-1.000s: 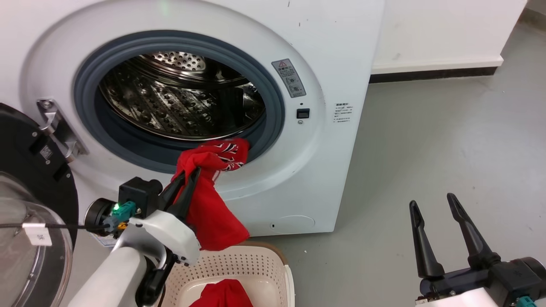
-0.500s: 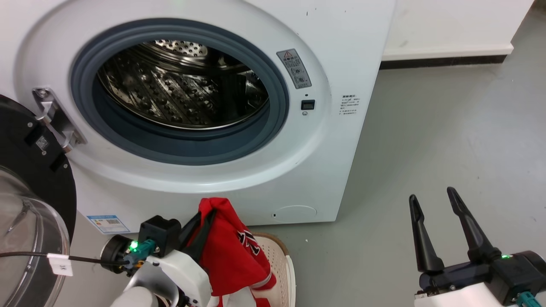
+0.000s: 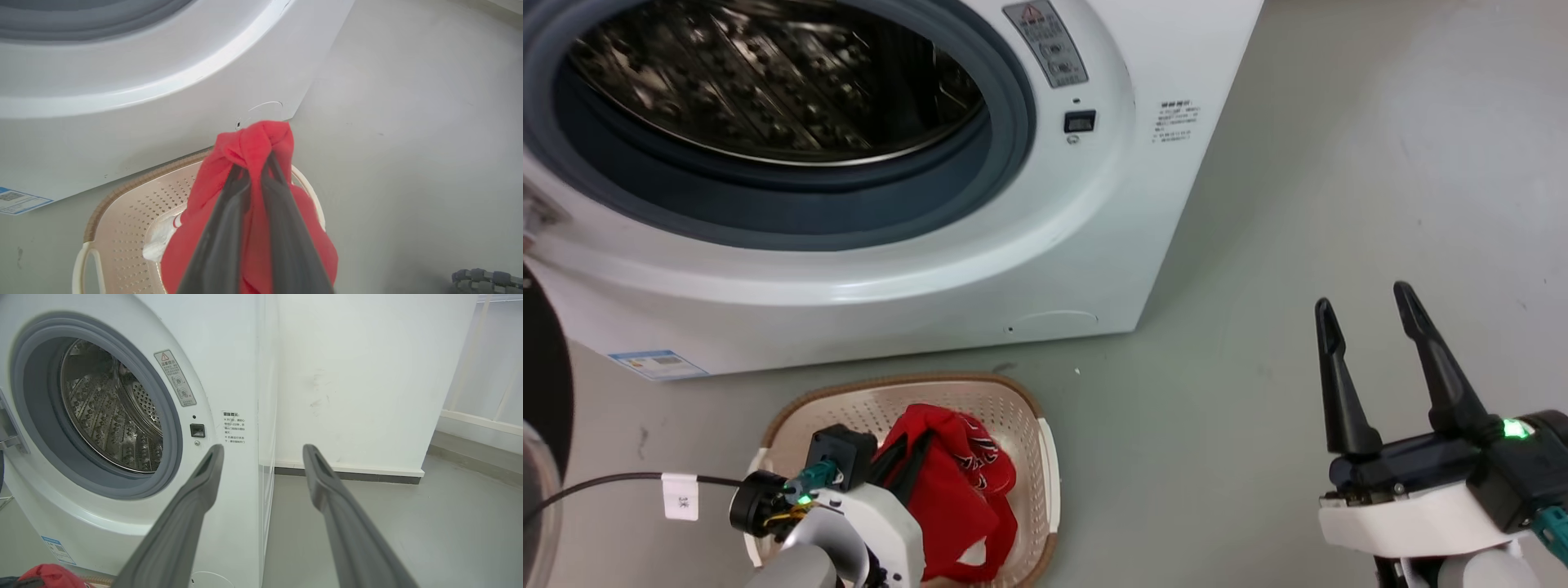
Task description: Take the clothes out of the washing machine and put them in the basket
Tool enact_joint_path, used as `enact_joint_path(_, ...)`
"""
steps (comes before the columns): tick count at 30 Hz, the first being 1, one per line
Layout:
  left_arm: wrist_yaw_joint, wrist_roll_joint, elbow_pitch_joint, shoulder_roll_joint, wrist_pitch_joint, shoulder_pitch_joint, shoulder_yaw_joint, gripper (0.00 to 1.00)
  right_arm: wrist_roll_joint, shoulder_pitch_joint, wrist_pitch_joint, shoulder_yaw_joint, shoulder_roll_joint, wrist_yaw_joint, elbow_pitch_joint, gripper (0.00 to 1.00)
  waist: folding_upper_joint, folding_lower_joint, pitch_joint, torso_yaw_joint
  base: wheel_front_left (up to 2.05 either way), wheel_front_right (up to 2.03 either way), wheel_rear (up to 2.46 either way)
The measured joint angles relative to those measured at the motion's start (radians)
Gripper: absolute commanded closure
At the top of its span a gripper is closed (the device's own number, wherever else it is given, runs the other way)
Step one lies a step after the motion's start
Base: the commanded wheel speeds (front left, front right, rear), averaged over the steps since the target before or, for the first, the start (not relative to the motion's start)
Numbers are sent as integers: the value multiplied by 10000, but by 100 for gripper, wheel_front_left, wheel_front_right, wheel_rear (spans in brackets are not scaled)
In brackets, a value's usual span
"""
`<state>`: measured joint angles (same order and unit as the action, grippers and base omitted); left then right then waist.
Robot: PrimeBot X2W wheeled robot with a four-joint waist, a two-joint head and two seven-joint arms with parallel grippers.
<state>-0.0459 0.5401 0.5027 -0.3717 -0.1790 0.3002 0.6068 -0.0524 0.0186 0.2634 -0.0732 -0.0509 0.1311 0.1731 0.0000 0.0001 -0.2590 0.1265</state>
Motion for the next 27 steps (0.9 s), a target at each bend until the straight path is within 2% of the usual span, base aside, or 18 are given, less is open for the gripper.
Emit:
enact_joint_path(15, -686, -232, 4418, 784, -19, 2493, 690, 100, -360, 1184, 0, 0, -2, 0, 280, 0, 0, 0, -2403, 720, 0, 0, 0)
enact_joint_path(23, -771, -330, 6462, 972, 282, 3638, 972, 100, -608, 1703, 0, 138, -2, 0, 435, 0, 0, 0, -3590, 1071, 0, 0, 0)
enact_joint_path(27, -681, -343, 7219, 949, 512, 4019, 1014, 100, -656, 1893, 2, 146, -4, 2, 470, 0, 0, 0, -4107, 1182, 0, 0, 0)
